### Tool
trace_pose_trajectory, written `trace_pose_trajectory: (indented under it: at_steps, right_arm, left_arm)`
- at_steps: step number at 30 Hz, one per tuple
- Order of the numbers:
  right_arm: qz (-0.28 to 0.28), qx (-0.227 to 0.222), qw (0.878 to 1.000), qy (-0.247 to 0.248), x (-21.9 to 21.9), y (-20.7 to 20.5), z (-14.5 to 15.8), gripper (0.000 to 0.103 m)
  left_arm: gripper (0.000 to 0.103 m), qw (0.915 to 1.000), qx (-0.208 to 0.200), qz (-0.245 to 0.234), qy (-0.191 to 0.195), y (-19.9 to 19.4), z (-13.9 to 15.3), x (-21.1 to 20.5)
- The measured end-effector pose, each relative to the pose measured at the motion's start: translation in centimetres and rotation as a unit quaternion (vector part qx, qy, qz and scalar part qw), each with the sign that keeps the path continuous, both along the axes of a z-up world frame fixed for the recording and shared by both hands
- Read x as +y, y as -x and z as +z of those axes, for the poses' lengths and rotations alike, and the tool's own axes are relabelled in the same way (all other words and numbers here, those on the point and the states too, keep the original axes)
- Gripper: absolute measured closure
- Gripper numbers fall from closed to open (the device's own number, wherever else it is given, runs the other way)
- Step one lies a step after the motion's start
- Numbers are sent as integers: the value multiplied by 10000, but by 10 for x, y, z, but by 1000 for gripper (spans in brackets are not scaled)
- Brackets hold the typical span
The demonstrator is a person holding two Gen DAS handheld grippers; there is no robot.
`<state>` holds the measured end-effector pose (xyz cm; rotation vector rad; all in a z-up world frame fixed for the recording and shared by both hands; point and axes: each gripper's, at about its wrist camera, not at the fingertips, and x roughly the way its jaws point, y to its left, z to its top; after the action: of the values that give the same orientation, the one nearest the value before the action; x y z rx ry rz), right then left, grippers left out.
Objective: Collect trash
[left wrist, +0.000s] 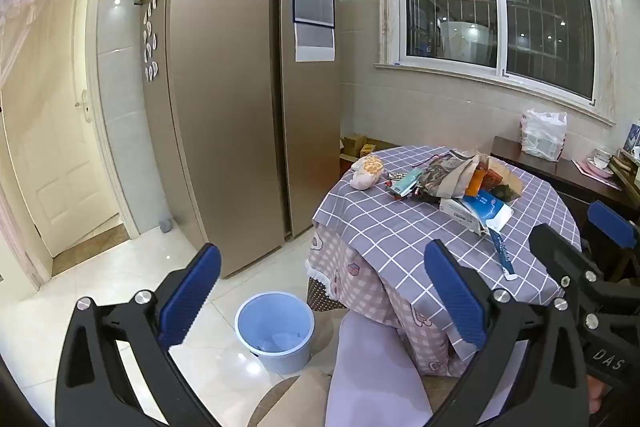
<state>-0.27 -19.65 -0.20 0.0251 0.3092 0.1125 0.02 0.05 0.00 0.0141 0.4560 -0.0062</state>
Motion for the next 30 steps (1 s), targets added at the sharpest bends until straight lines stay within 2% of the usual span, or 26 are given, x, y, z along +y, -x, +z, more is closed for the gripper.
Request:
trace_pose_trajectory:
  at_steps: [15, 30]
  right_arm:
    - [-58, 14, 10000, -44, -2, 0, -1, 5]
    - [-65, 135, 9999, -85, -2, -2, -5, 5]
  left_arm:
    - [4, 10000, -57, 18, -17, 6, 5, -1]
    - [4, 10000, -41, 25, -26, 1, -4, -1]
